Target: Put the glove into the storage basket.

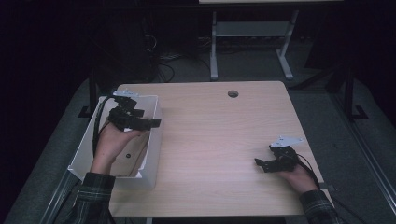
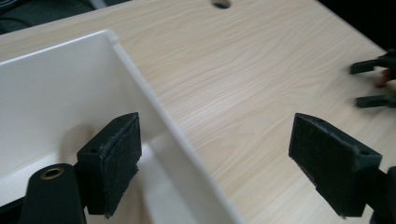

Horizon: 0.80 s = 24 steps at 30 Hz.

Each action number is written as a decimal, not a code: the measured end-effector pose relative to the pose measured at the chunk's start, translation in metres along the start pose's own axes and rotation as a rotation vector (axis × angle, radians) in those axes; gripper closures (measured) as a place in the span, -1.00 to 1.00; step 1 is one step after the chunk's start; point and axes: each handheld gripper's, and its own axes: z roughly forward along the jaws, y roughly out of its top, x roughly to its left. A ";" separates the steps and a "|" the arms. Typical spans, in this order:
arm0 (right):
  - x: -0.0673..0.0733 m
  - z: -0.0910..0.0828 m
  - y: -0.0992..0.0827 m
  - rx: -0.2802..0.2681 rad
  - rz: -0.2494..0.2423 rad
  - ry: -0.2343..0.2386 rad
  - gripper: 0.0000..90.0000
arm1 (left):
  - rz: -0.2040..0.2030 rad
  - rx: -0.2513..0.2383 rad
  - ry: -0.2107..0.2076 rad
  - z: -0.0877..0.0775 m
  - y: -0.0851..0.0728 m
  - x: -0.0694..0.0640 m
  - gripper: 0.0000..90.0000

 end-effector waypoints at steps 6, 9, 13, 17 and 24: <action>0.000 0.000 0.000 0.001 0.001 0.000 -0.71 | 0.031 -0.005 -0.059 0.017 0.006 -0.028 -0.62; 0.000 0.000 0.000 0.001 0.000 0.000 -0.71 | 0.054 0.004 -0.080 0.027 0.007 -0.042 -0.62; 0.000 0.000 0.000 0.001 0.001 0.000 -0.71 | 0.073 0.007 -0.100 0.042 0.007 -0.060 -0.63; 0.000 0.000 0.000 -0.001 0.004 0.003 -0.71 | 0.109 0.011 -0.121 0.056 0.004 -0.076 -0.62; 0.000 0.000 0.000 0.003 -0.003 0.004 -0.71 | 0.158 0.037 -0.133 0.082 -0.010 -0.100 -0.62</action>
